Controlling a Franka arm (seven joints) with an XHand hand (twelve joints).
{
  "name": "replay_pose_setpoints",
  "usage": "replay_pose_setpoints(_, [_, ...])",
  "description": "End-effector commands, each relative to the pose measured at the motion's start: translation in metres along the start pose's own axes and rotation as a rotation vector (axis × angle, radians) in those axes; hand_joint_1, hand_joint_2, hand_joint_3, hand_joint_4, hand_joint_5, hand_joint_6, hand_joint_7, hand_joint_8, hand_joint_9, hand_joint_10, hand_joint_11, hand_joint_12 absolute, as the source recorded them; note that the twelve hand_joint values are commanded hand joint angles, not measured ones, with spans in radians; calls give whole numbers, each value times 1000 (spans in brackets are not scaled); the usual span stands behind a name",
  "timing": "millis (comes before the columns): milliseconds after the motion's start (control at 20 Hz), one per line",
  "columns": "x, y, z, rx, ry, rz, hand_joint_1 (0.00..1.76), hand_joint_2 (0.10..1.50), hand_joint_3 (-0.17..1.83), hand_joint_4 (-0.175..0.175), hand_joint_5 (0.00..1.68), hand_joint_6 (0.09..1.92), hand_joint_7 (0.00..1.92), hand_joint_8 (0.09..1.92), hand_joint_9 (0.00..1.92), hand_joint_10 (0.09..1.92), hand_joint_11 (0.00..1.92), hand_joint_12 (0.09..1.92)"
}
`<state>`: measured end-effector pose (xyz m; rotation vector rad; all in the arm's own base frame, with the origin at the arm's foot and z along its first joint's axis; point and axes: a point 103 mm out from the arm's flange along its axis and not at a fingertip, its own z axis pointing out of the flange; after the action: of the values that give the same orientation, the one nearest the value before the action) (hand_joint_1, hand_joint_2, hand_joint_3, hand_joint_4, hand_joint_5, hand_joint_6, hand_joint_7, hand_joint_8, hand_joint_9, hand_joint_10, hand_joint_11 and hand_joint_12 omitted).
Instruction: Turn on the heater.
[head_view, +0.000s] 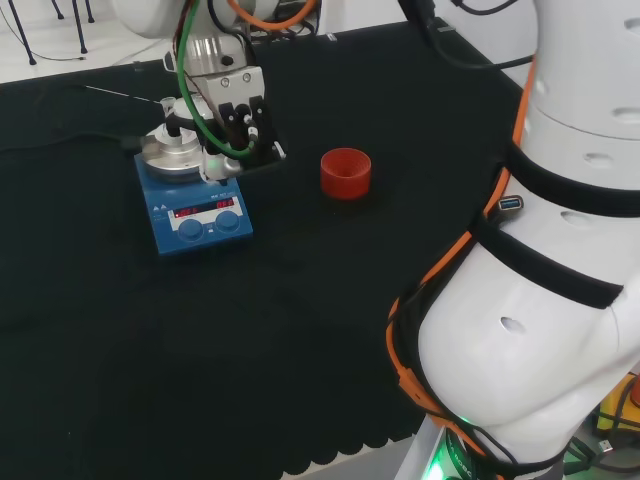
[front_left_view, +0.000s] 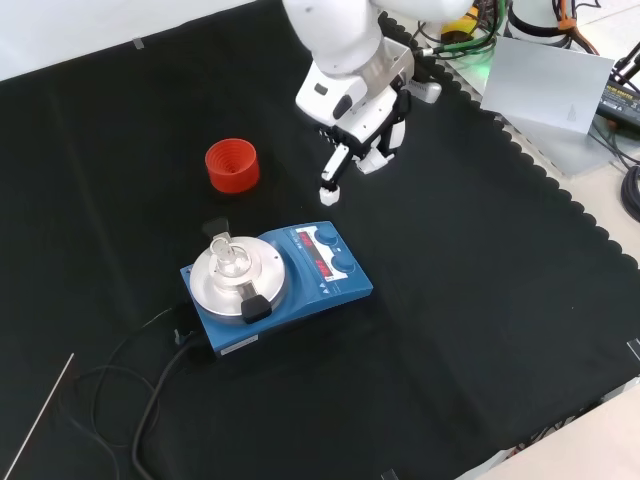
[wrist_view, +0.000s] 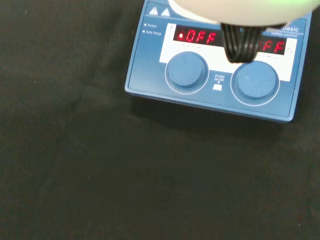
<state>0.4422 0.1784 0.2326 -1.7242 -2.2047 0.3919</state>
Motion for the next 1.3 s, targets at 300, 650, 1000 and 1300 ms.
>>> replay_pose_setpoints(300, [-2, 9, 10, 202, -46, 4, 1560, 581, 1180, -60, 291, 439, 1916, 1599, 1920, 1643, 1920, 1780])
replay_pose_setpoints(650, [-8, 6, 15, 274, -52, 17, 1558, 578, 1186, -56, 304, 373, 1911, 1607, 1920, 1647, 1920, 1781])
replay_pose_setpoints(1000, [-6, 1, 23, 318, -66, 12, 1559, 571, 1196, -36, 219, 220, 1911, 1606, 1920, 1651, 1920, 1781])
replay_pose_setpoints(1300, [-3, 0, 30, 361, -102, 15, 1561, 567, 1202, -29, 213, 132, 1912, 1606, 1920, 1654, 1920, 1779])
